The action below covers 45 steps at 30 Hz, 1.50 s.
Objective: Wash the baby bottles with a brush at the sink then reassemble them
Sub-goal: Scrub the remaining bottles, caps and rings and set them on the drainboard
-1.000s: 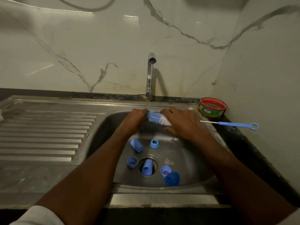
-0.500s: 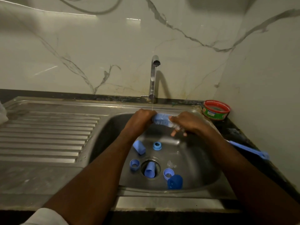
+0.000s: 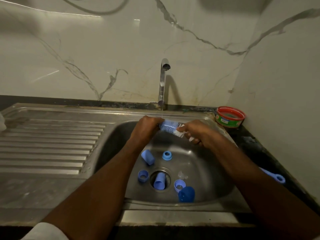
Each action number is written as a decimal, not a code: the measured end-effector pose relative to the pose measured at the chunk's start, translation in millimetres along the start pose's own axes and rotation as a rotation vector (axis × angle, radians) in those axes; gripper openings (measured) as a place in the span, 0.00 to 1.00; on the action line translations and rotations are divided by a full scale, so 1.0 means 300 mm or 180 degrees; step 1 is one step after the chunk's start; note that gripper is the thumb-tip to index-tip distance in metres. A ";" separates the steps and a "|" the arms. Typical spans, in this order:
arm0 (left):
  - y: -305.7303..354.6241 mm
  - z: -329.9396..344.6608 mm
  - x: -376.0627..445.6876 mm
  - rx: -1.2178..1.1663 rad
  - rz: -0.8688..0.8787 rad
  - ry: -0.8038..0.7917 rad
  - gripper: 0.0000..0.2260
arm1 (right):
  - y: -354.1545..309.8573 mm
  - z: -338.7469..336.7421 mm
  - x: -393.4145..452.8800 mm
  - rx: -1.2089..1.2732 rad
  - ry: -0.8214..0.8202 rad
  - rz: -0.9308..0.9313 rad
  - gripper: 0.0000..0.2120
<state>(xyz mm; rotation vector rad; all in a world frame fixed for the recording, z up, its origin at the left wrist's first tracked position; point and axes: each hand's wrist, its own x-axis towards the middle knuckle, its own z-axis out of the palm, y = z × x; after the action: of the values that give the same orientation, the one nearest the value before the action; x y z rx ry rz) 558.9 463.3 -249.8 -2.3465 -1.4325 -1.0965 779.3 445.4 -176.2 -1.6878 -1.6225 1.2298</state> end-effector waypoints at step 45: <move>0.009 0.047 -0.001 -0.0584 -0.1410 -0.0463 0.20 | 0.139 -0.048 0.008 -0.3019 0.1267 -0.1051 0.24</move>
<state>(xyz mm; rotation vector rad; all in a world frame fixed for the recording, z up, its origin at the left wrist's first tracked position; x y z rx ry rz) 568.0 468.7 -259.5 -2.3296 -2.0581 -1.2228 812.7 443.8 -205.1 -1.8565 -2.2390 -0.1108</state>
